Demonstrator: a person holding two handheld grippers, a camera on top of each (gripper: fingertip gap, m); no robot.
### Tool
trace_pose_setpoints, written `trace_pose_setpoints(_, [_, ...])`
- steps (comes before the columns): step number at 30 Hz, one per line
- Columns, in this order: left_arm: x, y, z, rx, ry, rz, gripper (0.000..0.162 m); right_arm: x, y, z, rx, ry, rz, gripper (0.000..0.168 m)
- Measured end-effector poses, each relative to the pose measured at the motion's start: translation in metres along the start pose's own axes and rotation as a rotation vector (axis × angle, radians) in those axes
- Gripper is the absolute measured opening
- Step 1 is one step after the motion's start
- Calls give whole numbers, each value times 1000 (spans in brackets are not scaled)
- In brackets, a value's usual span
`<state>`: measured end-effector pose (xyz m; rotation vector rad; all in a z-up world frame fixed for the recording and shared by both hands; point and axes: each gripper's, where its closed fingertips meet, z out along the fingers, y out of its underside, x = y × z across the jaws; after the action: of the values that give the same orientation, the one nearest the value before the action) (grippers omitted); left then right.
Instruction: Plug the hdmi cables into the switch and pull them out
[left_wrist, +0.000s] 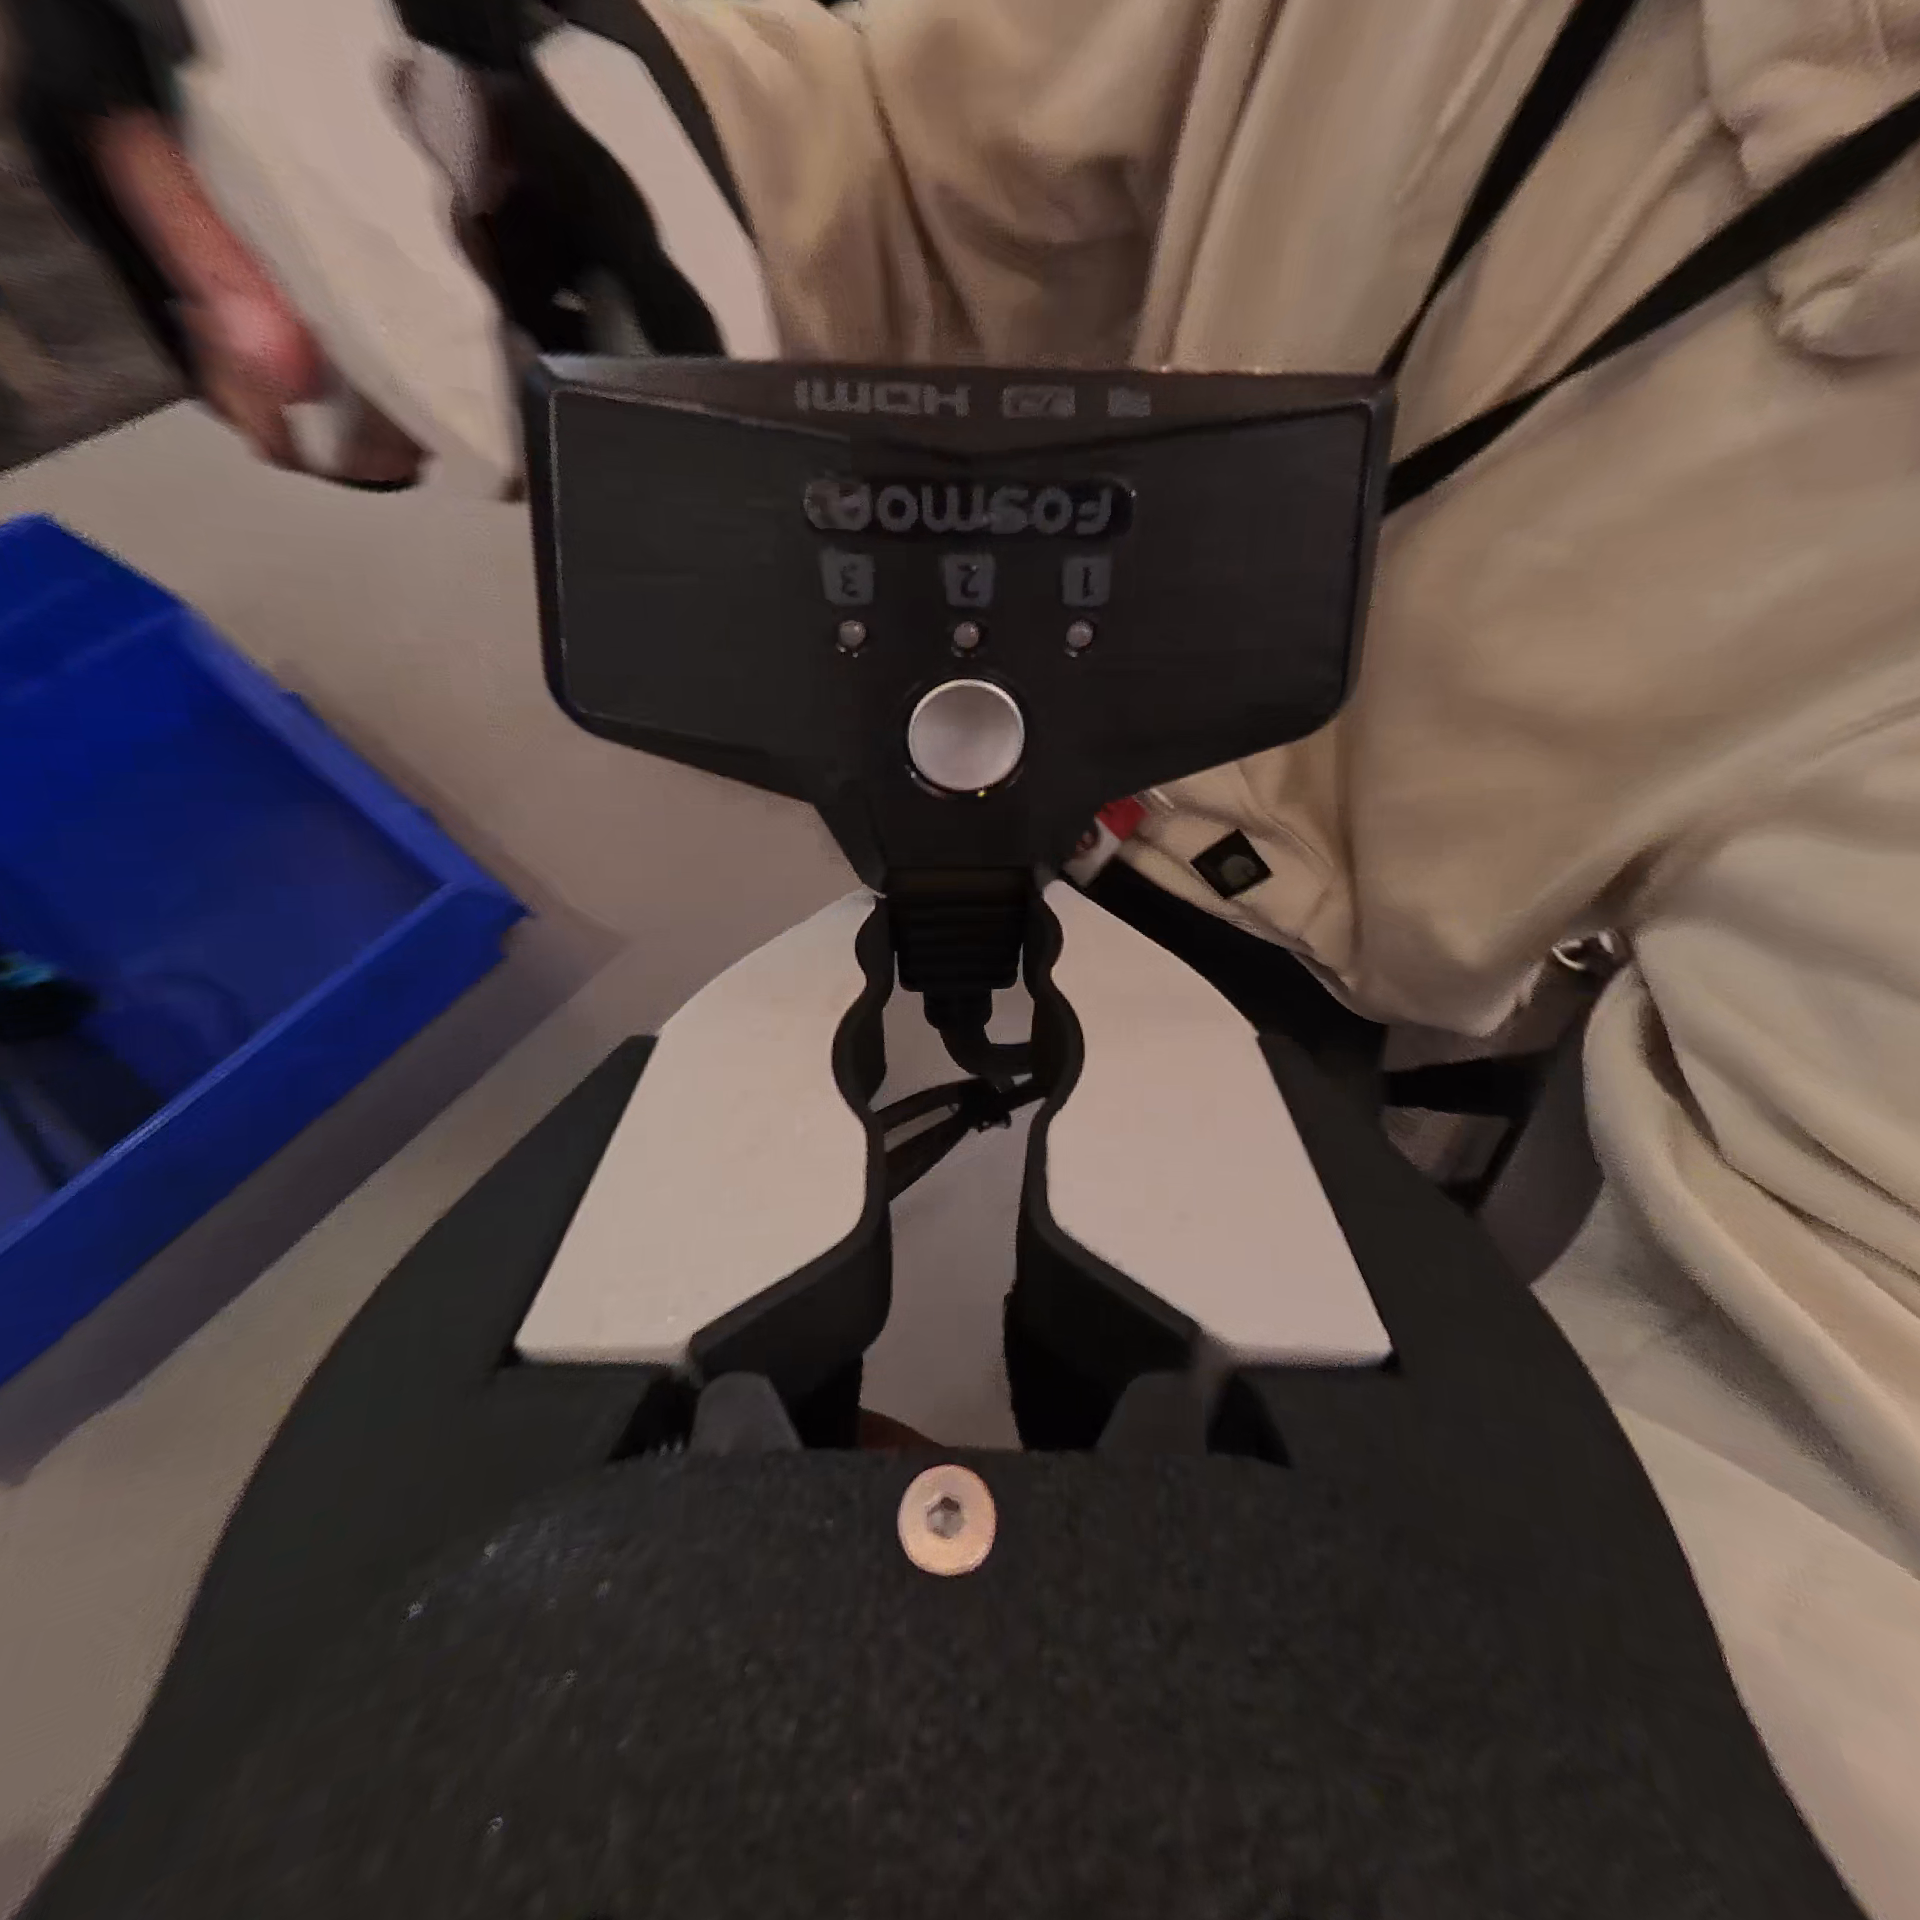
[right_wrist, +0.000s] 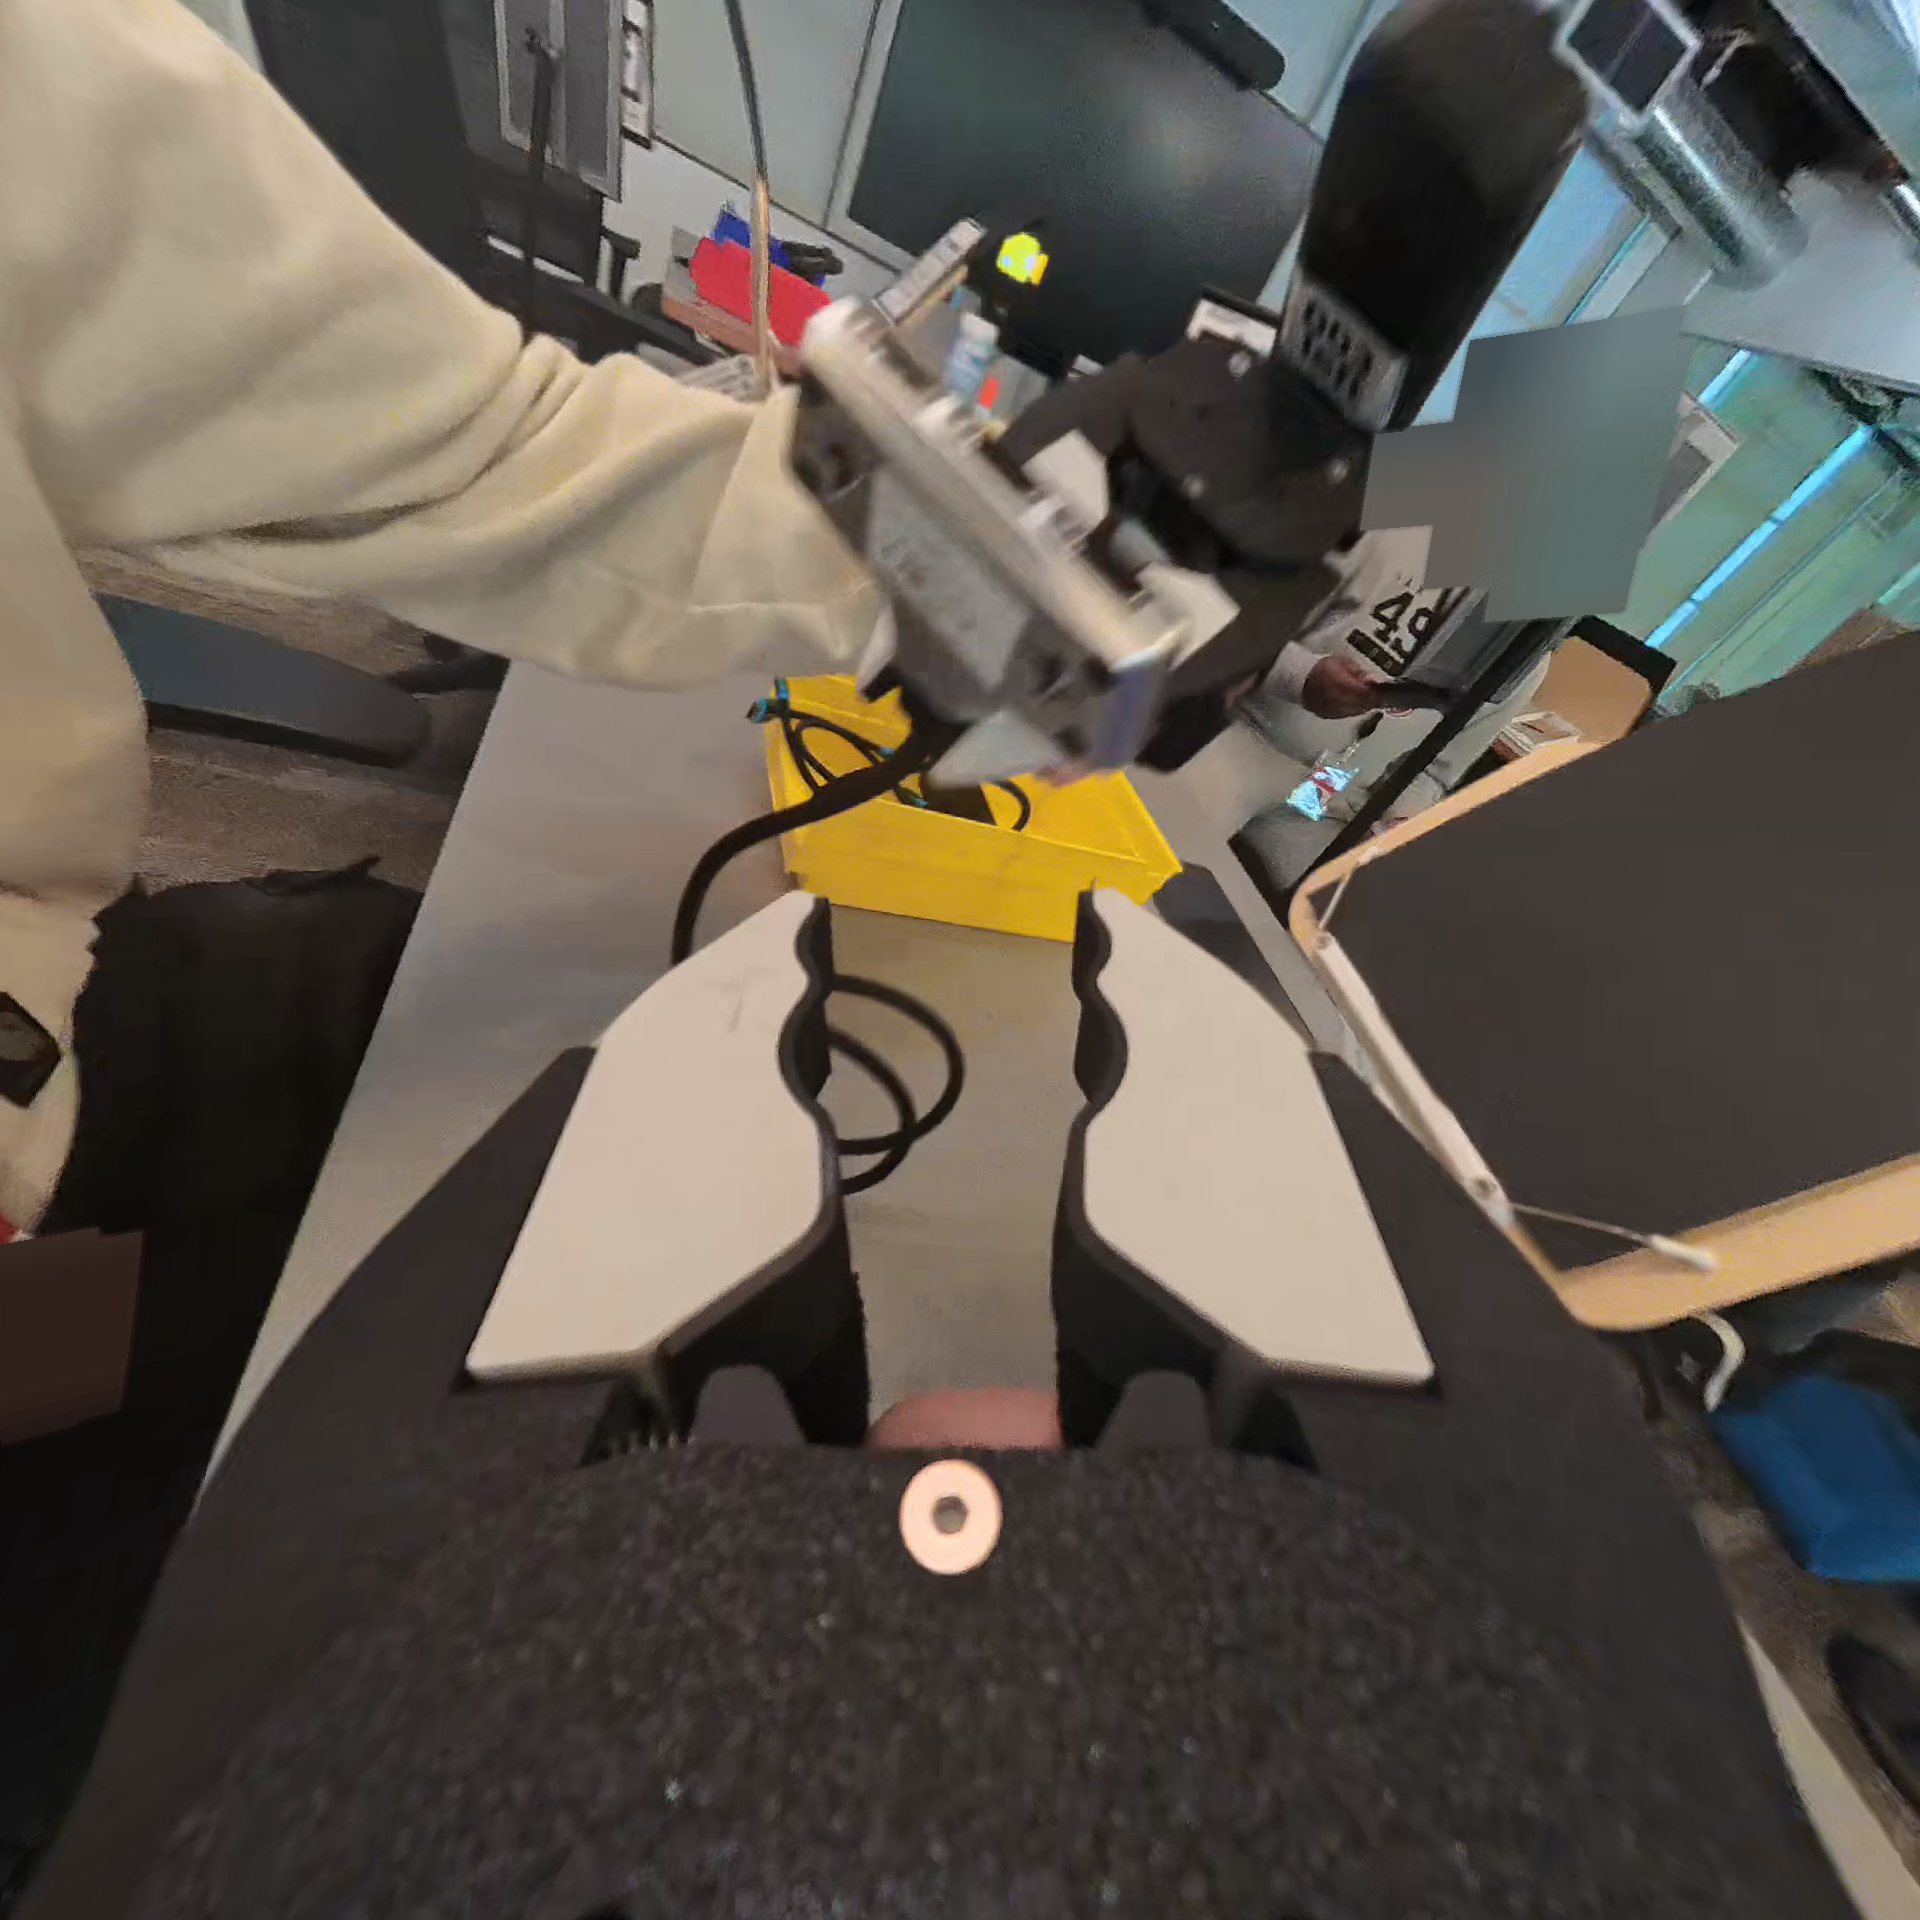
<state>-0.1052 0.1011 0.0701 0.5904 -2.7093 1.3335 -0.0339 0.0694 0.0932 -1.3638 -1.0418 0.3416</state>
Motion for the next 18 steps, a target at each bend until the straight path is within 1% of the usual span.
trace_pose_setpoints(2, [5,2,16,-15,58,18,24,-1,-7,5,48,-95,33,45])
trace_pose_setpoints(4, [9,3,28,-15,108,22,24,-12,-19,9,127,-196,55,45])
trace_pose_setpoints(6, [13,7,37,-10,161,20,24,-21,-24,17,143,-241,31,45])
trace_pose_setpoints(10, [17,14,44,13,227,-4,23,-36,-11,39,42,-280,-54,44])
trace_pose_setpoints(11, [17,16,45,16,234,-9,23,-40,-7,44,15,-294,-74,42])
trace_pose_setpoints(12, [16,17,46,17,238,-13,23,-44,-4,49,-1,-310,-94,38])
trace_pose_setpoints(14, [18,19,48,18,254,-8,23,-50,-4,56,10,-326,-145,23])
trace_pose_setpoints(16, [20,21,48,26,261,3,24,-53,-7,61,57,-319,-207,21])
trace_pose_setpoints(18, [14,25,44,41,212,-30,25,-51,-5,64,20,-274,-222,21])
